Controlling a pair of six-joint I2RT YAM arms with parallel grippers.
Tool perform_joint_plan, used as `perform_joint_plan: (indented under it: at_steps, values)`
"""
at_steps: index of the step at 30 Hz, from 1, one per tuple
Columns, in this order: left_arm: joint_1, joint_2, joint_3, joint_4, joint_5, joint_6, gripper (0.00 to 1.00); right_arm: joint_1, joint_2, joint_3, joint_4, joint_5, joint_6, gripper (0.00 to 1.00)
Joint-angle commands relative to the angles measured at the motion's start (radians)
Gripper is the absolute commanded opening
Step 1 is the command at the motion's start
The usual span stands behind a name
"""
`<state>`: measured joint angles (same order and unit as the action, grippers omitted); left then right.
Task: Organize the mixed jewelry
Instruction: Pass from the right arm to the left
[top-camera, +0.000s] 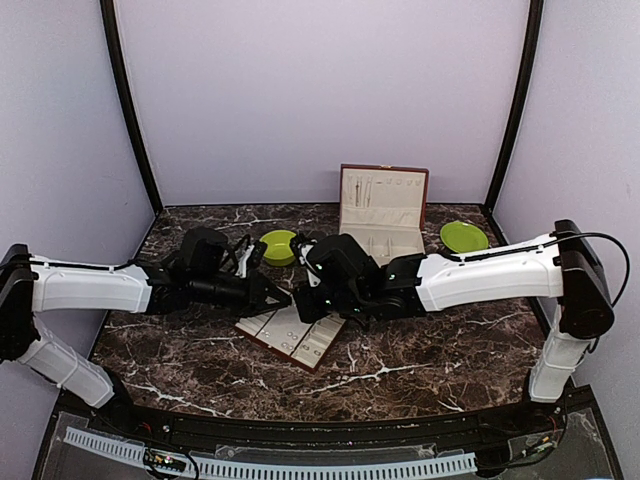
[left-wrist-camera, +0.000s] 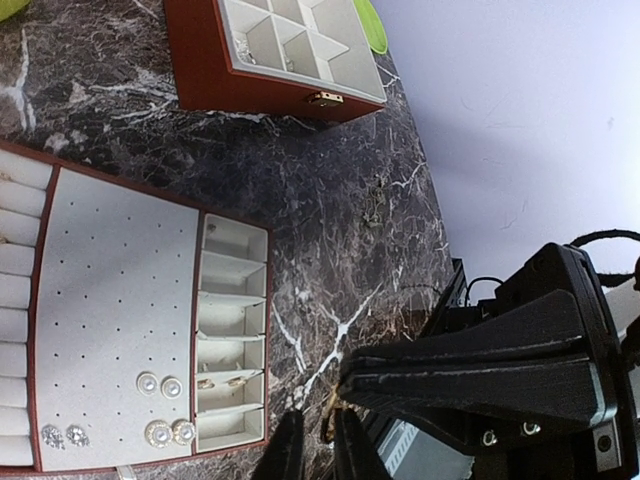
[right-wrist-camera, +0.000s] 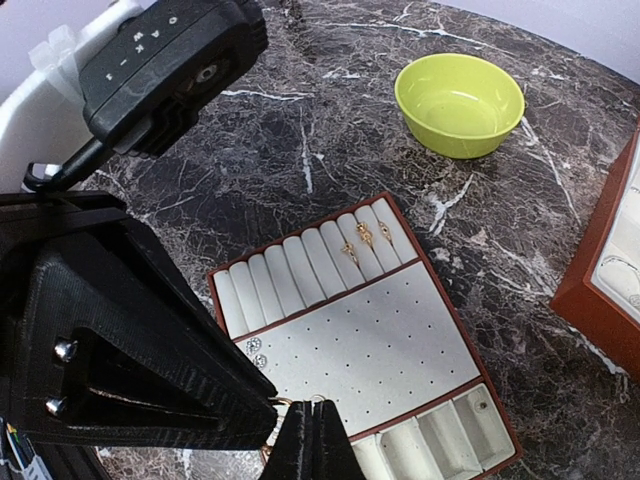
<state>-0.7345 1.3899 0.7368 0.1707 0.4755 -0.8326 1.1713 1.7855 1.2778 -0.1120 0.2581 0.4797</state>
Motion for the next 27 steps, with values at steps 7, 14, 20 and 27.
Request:
perform_joint_plan:
  at_steps: [7, 14, 20, 27]
  values:
    - [-0.006, 0.016, -0.001, 0.073, 0.027, -0.003, 0.00, -0.002, -0.024, -0.020, 0.050, -0.015, 0.011, 0.00]
    - [-0.006, -0.009, -0.010, 0.023, 0.007, 0.031, 0.00, -0.008, -0.067, -0.045, 0.043, 0.006, 0.025, 0.00]
    - [-0.006, -0.052, 0.006, -0.101, -0.015, 0.137, 0.00, -0.048, -0.180, -0.114, 0.056, -0.095, 0.014, 0.12]
    - [-0.006, -0.131, -0.007, -0.136, 0.119, 0.330, 0.00, -0.080, -0.318, -0.211, 0.060, -0.360, -0.013, 0.34]
